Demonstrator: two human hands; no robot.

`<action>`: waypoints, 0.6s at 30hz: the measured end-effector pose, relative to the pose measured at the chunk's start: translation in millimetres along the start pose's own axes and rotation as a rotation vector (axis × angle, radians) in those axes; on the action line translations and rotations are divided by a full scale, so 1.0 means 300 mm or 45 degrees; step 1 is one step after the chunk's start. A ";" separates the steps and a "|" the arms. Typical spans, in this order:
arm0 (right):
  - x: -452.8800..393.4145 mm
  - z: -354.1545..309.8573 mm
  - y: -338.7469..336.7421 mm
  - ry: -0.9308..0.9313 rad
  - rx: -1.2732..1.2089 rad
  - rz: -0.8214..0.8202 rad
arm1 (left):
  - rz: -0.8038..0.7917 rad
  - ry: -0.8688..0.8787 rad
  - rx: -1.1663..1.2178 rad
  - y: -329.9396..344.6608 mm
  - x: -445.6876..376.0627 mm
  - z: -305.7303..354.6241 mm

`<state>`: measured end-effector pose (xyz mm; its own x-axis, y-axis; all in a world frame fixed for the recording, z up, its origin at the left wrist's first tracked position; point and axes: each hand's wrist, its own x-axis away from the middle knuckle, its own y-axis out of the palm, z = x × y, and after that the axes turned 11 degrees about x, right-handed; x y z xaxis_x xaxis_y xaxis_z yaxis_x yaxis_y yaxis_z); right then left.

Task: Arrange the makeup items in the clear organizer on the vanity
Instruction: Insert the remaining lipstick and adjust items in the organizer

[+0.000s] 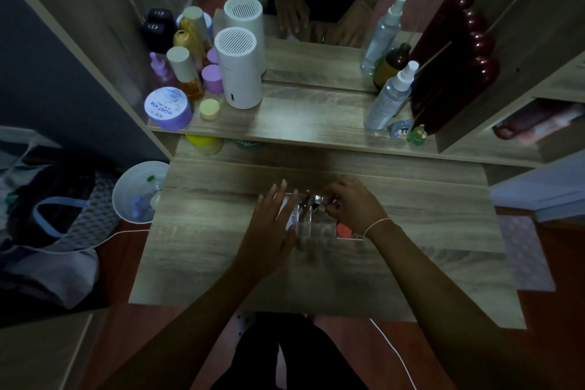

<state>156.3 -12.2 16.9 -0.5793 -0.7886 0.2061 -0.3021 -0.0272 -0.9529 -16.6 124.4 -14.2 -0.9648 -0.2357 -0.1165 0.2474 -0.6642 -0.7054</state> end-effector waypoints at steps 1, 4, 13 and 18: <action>-0.003 0.001 0.003 -0.003 0.004 -0.002 | -0.005 -0.002 0.000 0.002 -0.001 0.000; -0.011 -0.001 0.007 -0.006 -0.001 -0.016 | -0.005 -0.023 0.004 0.001 -0.002 0.005; -0.026 -0.005 0.005 -0.047 -0.004 -0.028 | -0.023 0.013 -0.001 -0.013 -0.010 0.017; -0.030 0.001 0.006 -0.043 -0.008 -0.019 | -0.048 0.124 -0.054 0.006 0.002 0.022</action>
<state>161.1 -5.5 13.2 -0.5490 -0.8083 0.2129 -0.3153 -0.0357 -0.9483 -16.1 118.4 -10.9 -0.9779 -0.1395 -0.1556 0.2089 -0.6400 -0.7395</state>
